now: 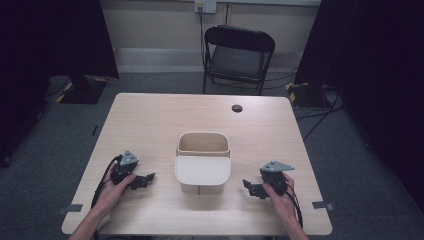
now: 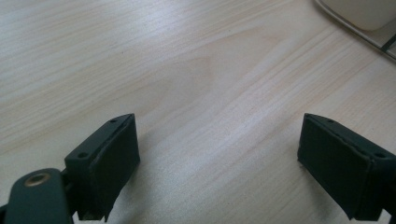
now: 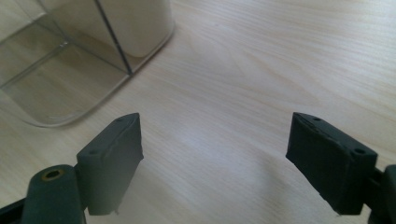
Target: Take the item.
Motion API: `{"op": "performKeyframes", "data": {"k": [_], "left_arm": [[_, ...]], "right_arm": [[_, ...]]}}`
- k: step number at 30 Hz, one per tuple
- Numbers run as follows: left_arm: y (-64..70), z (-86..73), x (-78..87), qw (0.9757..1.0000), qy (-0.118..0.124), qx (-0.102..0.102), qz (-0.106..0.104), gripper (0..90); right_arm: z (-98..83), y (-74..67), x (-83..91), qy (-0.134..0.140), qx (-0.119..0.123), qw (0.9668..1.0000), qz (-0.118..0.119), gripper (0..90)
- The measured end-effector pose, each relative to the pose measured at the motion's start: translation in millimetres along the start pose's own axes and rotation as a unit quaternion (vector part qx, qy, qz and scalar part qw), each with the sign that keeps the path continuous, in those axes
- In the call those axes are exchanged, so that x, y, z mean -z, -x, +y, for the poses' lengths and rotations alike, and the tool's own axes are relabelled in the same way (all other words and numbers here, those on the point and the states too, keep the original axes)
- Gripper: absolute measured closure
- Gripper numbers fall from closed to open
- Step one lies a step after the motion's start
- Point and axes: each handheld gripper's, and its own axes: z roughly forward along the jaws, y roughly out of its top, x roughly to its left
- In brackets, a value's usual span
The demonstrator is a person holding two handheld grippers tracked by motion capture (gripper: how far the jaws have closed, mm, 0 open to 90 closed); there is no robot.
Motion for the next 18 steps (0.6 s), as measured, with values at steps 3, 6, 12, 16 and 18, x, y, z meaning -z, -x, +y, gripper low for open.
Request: {"op": "performKeyframes", "data": {"k": [3, 6, 12, 16, 18], "left_arm": [[0.0, 0.0, 0.0, 1.0000, 0.000, 0.000, 0.000, 12.0], [-0.1, 0.0, 0.0, 1.0000, 0.000, -0.001, 0.000, 11.9], [0.0, 0.0, 0.1, 1.0000, 0.000, 0.000, 0.000, 12.0], [0.0, 0.1, 0.1, 1.0000, -0.001, -0.001, 0.000, 11.9], [-0.1, 0.1, 0.1, 1.0000, -0.001, -0.001, 0.000, 12.0]], "right_arm": [[2.2, -6.3, 4.2, 0.011, 0.002, 0.9998, 0.015, 18.5], [3.9, -11.5, 7.6, 0.020, 0.007, 0.9993, 0.030, 19.0], [5.8, -21.1, 10.2, 0.030, 0.013, 0.9980, 0.054, 21.0], [8.2, -29.3, 12.3, 0.039, 0.022, 0.9967, 0.068, 21.2], [10.2, -35.0, 15.2, 0.049, 0.026, 0.9953, 0.079, 20.1]]}}
